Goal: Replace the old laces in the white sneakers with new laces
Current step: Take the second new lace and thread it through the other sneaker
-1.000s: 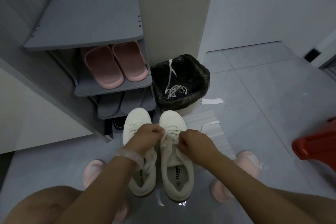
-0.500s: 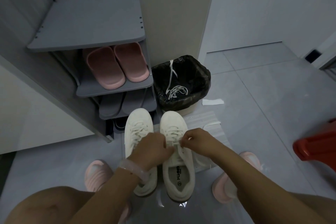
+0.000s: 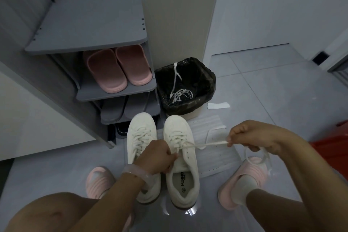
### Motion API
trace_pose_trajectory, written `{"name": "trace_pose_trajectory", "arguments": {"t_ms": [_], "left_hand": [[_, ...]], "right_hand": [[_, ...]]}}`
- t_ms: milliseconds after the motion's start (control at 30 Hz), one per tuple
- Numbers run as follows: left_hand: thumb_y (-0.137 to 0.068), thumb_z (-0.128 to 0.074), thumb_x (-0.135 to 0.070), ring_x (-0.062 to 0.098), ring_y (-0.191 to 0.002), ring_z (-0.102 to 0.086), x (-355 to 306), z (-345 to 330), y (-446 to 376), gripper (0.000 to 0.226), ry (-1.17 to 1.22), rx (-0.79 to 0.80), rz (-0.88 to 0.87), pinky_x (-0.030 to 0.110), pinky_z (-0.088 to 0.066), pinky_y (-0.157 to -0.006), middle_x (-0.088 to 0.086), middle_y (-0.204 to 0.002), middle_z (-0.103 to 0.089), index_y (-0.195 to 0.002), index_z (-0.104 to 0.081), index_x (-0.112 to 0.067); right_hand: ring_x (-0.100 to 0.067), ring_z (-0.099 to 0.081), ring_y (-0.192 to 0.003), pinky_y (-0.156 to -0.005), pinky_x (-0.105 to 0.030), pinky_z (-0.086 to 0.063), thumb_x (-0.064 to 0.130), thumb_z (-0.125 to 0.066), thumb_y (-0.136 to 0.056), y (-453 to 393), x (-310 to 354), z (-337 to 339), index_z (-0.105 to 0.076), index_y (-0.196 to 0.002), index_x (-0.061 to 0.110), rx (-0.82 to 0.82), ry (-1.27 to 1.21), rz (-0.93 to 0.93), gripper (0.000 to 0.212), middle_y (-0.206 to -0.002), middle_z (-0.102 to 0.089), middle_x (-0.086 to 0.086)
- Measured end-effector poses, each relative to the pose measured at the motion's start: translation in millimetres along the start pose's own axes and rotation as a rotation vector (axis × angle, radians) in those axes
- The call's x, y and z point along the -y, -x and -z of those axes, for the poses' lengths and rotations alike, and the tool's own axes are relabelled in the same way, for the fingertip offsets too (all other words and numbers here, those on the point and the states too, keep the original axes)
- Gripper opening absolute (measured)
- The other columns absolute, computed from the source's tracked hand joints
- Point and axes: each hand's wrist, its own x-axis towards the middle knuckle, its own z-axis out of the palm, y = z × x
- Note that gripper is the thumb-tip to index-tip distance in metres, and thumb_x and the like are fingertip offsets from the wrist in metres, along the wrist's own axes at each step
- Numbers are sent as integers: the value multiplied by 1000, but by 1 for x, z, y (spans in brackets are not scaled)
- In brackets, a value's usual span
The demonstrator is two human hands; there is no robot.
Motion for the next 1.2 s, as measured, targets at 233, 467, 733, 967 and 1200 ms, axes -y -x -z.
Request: {"name": "trace_pose_trajectory", "arguments": {"t_ms": [233, 467, 733, 967, 1200], "left_hand": [[-90, -56, -33, 12, -58, -60, -3, 1, 1, 41, 41, 22, 51, 13, -48, -62, 3, -58, -61, -72, -67, 2], [-83, -59, -23, 14, -65, -52, -13, 0, -1, 23, 10, -68, 47, 25, -41, -59, 1, -75, -52, -73, -40, -16], [-87, -54, -25, 20, -86, -55, -16, -2, -2, 15, -119, -152, -116, 31, -43, -73, 4, -92, -55, -94, -49, -12], [-88, -48, -19, 23, -104, -49, -18, -15, -9, 26, -310, -232, -194, 32, -44, -84, 7, -116, -46, -112, -53, -9], [-90, -40, -7, 22, -99, -53, -26, -20, -17, 17, -364, -315, -179, 27, -41, -77, 7, -108, -54, -100, -54, -7]], "right_hand": [[-3, -32, -38, -41, -16, -28, 14, -62, -87, 11, -11, 8, -72, -79, 7, -55, -47, -10, 15, -46, -39, 6], [0, -43, -46, -44, -11, -34, 21, -58, -90, -11, 4, -9, -68, -91, 16, -266, -146, 130, 11, -61, -53, 6], [-21, -56, -102, -83, -31, -47, 17, -45, -94, -51, 12, -84, -56, -118, 19, -391, 455, 251, 26, -114, -62, -6], [-8, -50, -60, -48, -9, -34, 6, -45, -92, -52, 21, -53, -65, -98, 12, -699, -125, 268, 22, -70, -55, 5], [-6, -30, -37, -41, -16, -26, 4, -37, -91, -22, 42, 0, -52, -97, 10, -406, -1499, 506, 17, -60, -40, 0]]}}
